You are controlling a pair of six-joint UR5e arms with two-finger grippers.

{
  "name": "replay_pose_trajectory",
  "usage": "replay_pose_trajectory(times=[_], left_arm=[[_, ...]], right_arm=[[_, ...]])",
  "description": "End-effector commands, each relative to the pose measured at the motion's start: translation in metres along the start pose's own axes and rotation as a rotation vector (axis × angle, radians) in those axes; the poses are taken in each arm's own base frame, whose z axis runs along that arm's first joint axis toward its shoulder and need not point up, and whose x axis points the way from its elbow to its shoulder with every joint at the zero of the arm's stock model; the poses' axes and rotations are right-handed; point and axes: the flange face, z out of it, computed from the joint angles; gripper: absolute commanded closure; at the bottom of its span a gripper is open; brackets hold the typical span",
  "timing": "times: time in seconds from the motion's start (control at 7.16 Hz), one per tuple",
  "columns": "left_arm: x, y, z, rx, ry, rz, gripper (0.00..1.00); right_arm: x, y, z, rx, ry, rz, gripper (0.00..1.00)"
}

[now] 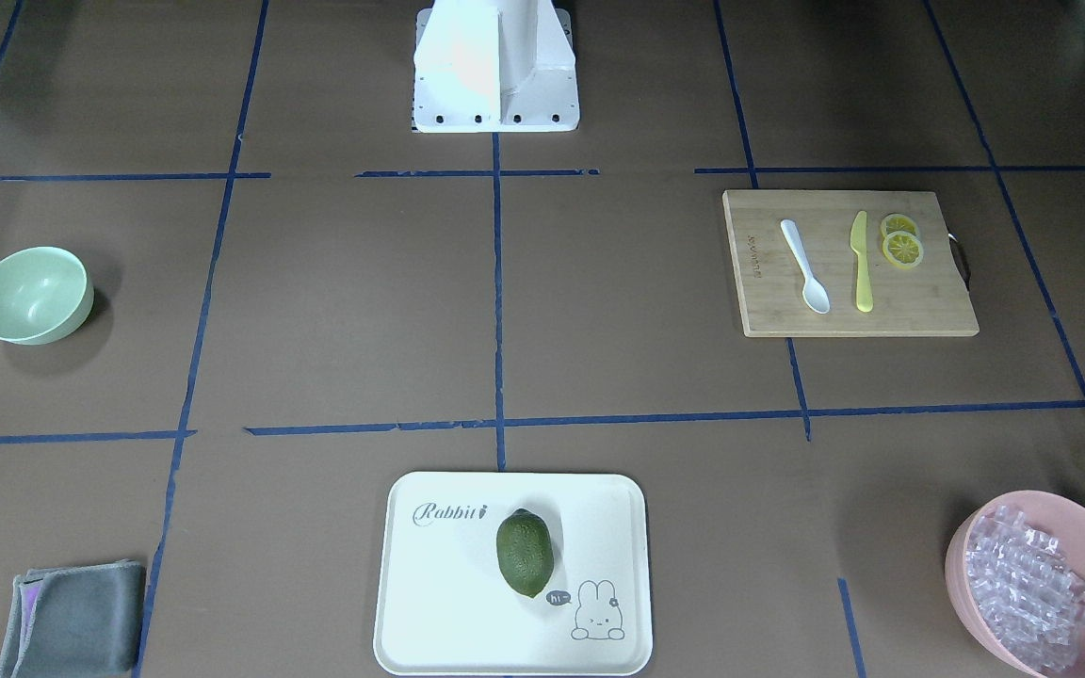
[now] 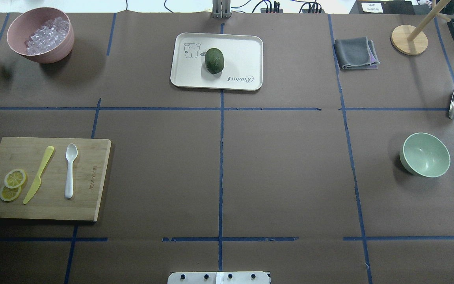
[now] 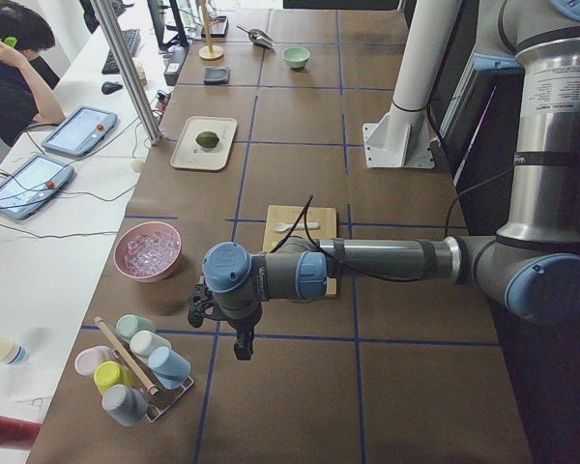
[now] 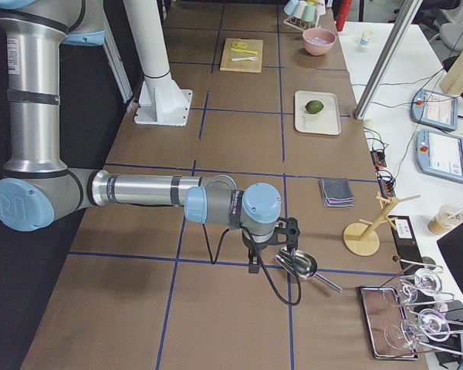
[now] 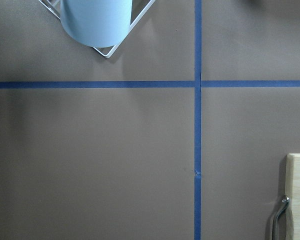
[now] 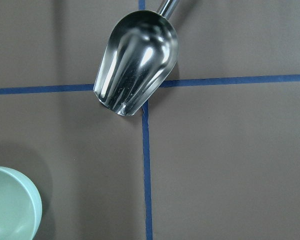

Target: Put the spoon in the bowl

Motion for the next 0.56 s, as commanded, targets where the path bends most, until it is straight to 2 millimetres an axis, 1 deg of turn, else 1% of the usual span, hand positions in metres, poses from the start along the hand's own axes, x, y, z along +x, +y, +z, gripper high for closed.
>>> replay_pose_trajectory(times=[0.0,0.14,0.42], left_arm=[[0.0002,-0.0001,0.0002,-0.001,0.000,-0.002,0.00],[0.0013,-0.0004,-0.0010,0.002,0.000,0.000,0.00],[0.0008,-0.0003,-0.0005,0.001,0.000,0.002,0.00]], right_arm=[[-0.0013,-0.0004,-0.0006,0.001,-0.006,0.000,0.00],[-0.0026,-0.0005,-0.0027,0.006,-0.008,-0.002,0.00],[-0.0015,-0.0004,-0.0006,0.001,-0.008,0.000,0.00]])
